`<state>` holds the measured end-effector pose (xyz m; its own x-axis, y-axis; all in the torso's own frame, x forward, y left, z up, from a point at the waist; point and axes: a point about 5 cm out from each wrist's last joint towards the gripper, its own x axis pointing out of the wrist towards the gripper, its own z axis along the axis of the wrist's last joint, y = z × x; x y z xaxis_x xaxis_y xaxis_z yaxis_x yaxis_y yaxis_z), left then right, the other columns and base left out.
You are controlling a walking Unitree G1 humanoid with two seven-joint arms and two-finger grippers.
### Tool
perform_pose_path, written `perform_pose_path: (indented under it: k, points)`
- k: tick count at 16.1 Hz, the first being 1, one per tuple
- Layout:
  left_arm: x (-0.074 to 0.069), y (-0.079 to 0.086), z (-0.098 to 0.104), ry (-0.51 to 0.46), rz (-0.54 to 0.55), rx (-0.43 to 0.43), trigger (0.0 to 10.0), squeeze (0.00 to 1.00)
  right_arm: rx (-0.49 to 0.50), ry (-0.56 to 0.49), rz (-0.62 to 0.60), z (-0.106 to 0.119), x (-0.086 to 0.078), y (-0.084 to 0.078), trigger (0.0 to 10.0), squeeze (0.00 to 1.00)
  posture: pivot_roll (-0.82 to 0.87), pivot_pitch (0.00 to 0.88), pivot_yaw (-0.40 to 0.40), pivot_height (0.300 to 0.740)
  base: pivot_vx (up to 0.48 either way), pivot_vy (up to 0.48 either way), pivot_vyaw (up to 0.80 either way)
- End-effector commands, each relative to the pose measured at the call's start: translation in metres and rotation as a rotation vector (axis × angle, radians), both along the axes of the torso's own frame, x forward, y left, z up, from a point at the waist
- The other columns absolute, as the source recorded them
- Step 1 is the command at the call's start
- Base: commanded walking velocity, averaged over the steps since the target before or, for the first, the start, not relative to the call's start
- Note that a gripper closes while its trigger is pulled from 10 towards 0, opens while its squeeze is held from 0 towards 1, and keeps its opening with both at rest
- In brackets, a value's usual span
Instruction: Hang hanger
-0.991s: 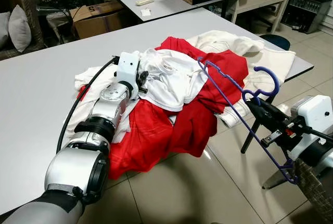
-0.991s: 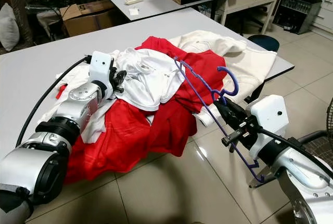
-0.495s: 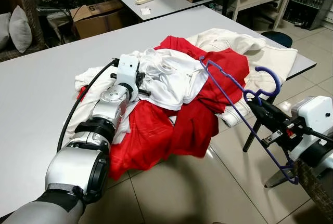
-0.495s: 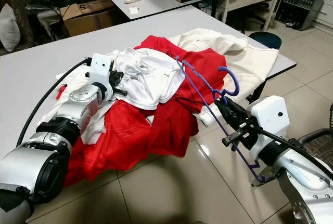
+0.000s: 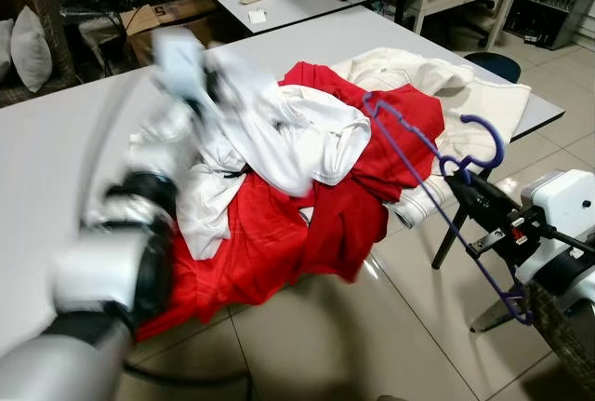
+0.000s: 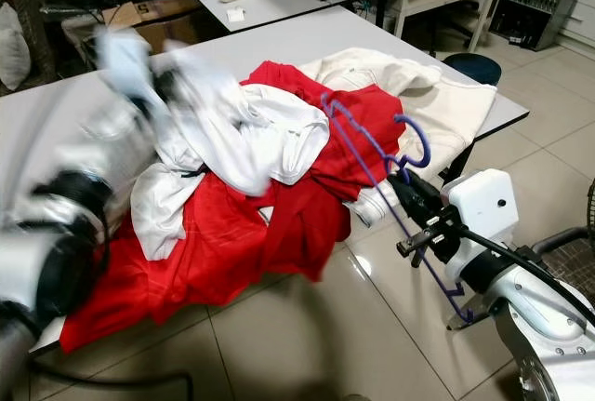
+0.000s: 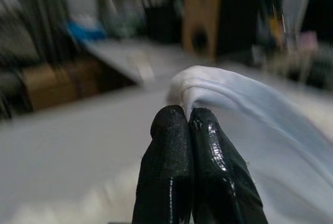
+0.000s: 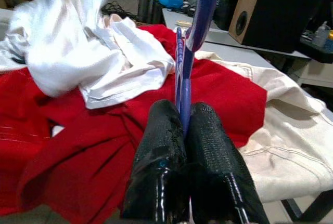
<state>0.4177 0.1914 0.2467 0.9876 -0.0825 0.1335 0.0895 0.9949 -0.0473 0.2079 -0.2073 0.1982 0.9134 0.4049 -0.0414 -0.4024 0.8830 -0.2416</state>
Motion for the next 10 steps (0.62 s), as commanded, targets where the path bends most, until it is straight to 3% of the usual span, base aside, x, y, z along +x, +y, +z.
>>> perform_pose_path:
  k: [1, 3, 5, 7, 10]
  points:
    - [-0.002, 0.012, 0.053, -0.2, 0.025, -0.032, 0.0, 0.0, 0.009, -0.022, -0.004, 0.002, 0.003, 0.001, 10.0, 0.0, -0.16, 0.0, 0.127, 0.74, 0.0, 0.0, 0.0]
    - [-0.014, 0.034, 0.116, -0.414, 0.059, -0.051, 0.0, 0.0, 0.016, -0.035, -0.021, 0.002, 0.005, 0.0, 10.0, 0.0, -0.15, 0.0, 0.128, 0.74, 0.0, 0.0, 0.0]
    - [-0.02, 0.041, 0.138, -0.468, 0.047, 0.009, 0.0, 0.0, 0.024, -0.039, -0.018, 0.001, 0.007, 0.003, 10.0, 0.0, -0.14, 0.0, 0.128, 0.74, 0.0, 0.0, 0.0]
    - [-0.019, 0.044, 0.128, -0.441, 0.052, 0.041, 0.0, 0.0, 0.035, -0.044, -0.011, 0.0, 0.009, 0.006, 10.0, 0.0, -0.14, 0.0, 0.128, 0.74, 0.0, 0.0, 0.0]
    - [-0.014, 0.043, 0.086, -0.296, 0.042, 0.199, 0.0, 0.0, 0.042, -0.05, -0.007, 0.0, 0.01, 0.007, 10.0, 0.0, -0.13, 0.0, 0.126, 0.74, 0.0, 0.0, 0.0]
